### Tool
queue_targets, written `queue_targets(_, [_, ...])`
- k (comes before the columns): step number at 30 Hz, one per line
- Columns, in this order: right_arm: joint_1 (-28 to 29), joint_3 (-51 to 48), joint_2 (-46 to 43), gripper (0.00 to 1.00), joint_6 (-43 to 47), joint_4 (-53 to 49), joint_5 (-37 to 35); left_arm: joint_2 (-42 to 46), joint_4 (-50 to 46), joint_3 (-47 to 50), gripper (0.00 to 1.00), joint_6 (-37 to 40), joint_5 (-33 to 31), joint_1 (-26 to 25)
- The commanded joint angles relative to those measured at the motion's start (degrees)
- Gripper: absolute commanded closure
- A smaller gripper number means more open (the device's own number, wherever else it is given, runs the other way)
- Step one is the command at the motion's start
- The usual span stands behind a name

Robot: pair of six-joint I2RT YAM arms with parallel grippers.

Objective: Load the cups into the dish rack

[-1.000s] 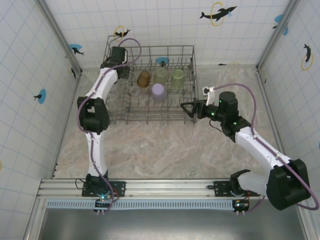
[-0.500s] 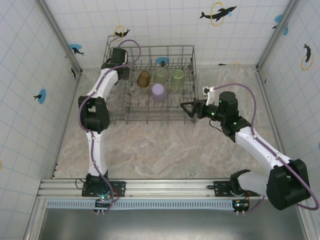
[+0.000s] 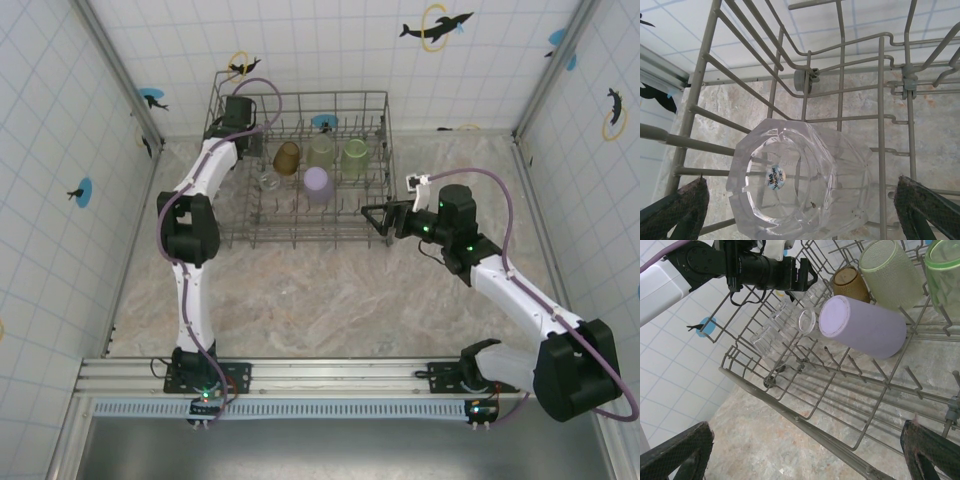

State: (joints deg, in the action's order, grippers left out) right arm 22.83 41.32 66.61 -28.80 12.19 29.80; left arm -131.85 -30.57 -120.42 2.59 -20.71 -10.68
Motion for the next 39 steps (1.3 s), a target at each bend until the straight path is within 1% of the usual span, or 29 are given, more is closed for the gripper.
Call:
queue_targets(1, [0.25,-0.33,-1.49,0.01,-0.29,2.43,0.08,4.76,1.69,0.79,0.03,-3.05,-0.05,0.92])
queue_targets(3, [0.23,-0.28,-1.48,0.01,-0.30,2.15,-0.17,6.29,1.91,1.23,0.03,-4.14,2.52,0.93])
queue_targets(8, [0.29,-0.19,-1.50,0.01,-0.30,1.66,-0.35,9.94,2.33,2.26,0.03,-6.14,11.58,0.92])
queue_targets(13, [0.37,-0.05,-1.26,0.01,-0.16,0.37,-1.27,13.42,5.58,4.56,0.03,-9.05,19.88,0.92])
queue_targets(20, [0.28,0.63,-1.63,0.01,0.32,-2.45,-2.28,16.61,7.34,4.94,0.02,-14.40,29.24,0.92])
queue_targets(23, [0.26,0.91,-1.72,0.01,0.32,-3.38,-2.29,17.70,7.57,4.60,0.03,-16.22,32.16,0.92])
queue_targets(26, [0.22,1.37,-1.77,0.01,0.65,-4.96,-3.02,19.54,7.35,4.58,0.03,-17.09,32.45,0.99])
queue_targets(28, [-0.06,1.95,-1.75,0.01,1.42,-6.74,-3.57,21.00,6.69,4.67,0.02,-16.38,31.23,1.09])
queue_targets(33, [-1.23,3.67,-2.11,0.01,4.02,-13.04,-7.13,25.87,5.20,7.22,0.02,-14.84,23.11,2.59])
queue_targets(34, [-1.68,3.74,-2.38,0.01,4.48,-13.91,-7.30,27.23,5.22,8.55,0.03,-15.52,21.04,3.44])
queue_targets(35, [-2.32,3.72,-2.60,0.01,4.76,-14.65,-9.20,28.67,5.36,10.27,0.02,-16.21,19.31,4.41])
queue_targets(38, [-4.45,3.51,-3.75,0.01,5.47,-16.71,-11.81,33.81,7.60,17.74,0.02,-17.53,16.86,7.46])
queue_targets(39, [-5.21,3.43,-4.31,0.01,5.79,-17.38,-13.05,35.68,8.50,20.21,0.02,-19.50,16.29,8.20])
